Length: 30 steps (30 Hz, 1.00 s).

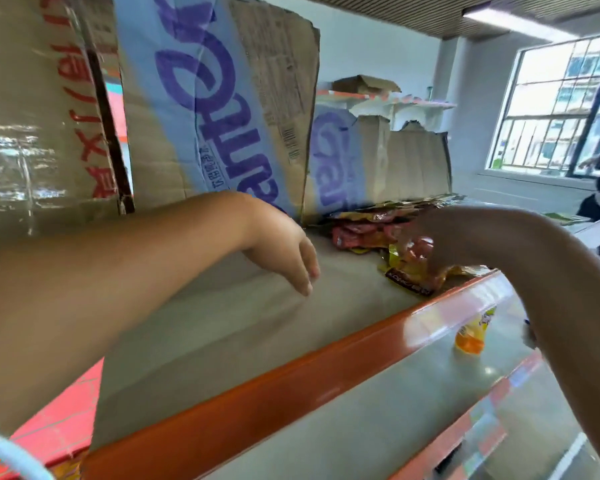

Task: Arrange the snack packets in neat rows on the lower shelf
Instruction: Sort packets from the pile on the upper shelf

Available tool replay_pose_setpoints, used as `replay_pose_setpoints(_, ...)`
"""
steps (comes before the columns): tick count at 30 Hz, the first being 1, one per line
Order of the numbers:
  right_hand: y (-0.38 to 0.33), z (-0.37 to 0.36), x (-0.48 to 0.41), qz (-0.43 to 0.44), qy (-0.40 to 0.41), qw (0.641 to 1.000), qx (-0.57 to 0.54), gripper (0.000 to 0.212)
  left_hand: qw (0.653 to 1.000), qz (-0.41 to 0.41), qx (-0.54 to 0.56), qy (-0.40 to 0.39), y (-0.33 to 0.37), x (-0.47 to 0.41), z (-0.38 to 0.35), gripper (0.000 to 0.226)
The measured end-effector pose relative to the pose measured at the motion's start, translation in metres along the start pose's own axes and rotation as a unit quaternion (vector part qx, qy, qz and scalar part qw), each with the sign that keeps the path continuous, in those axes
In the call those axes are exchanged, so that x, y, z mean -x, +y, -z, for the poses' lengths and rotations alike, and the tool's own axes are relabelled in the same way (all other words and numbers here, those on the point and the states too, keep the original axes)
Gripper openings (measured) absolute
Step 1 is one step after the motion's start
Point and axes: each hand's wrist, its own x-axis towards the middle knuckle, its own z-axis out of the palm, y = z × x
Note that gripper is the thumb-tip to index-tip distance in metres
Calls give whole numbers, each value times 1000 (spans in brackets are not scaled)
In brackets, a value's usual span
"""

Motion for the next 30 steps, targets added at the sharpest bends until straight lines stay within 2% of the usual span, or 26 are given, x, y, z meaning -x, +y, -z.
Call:
replay_pose_setpoints(4, -30, 7, -17, 147, 59, 987, -15, 44, 996, 70, 60, -22, 21, -18, 13, 32)
replay_pose_setpoints(8, -50, 8, -46, 265, 106, 957, -51, 26, 972, 164, 166, -7, 35, -33, 24, 29)
replay_pose_setpoints(10, -46, 16, -57, 277, 107, 953, -59, 21, 962, 195, 189, -12, 38, -32, 30, 33)
replay_pose_setpoints(12, -28, 28, -73, 287, 121, 948, -63, 22, 955, 232, 181, -45, 46, -40, 33, 47)
replay_pose_setpoints(15, -6, 46, -101, 280, 80, 954, -75, 19, 961, 252, 79, -80, 53, -60, 28, 91)
replay_pose_setpoints(17, -2, 51, -112, 275, 47, 960, -14, 18, 966, 244, 75, -42, 50, -69, 21, 87)
replay_pose_setpoints(20, -10, 49, -120, 275, 17, 956, 99, 37, 964, 237, 111, 39, 35, -70, 11, 78)
replay_pose_setpoints(23, -21, 39, -127, 277, 10, 951, 139, 52, 952, 254, 135, 104, 17, -67, 0, 73)
replay_pose_setpoints(25, -24, 34, -131, 278, 9, 951, 135, 53, 944, 270, 159, 108, 10, -65, -3, 71)
replay_pose_setpoints(30, -20, 28, -130, 328, 39, 939, 98, 46, 940, 295, 159, 58, -3, -63, -3, 77)
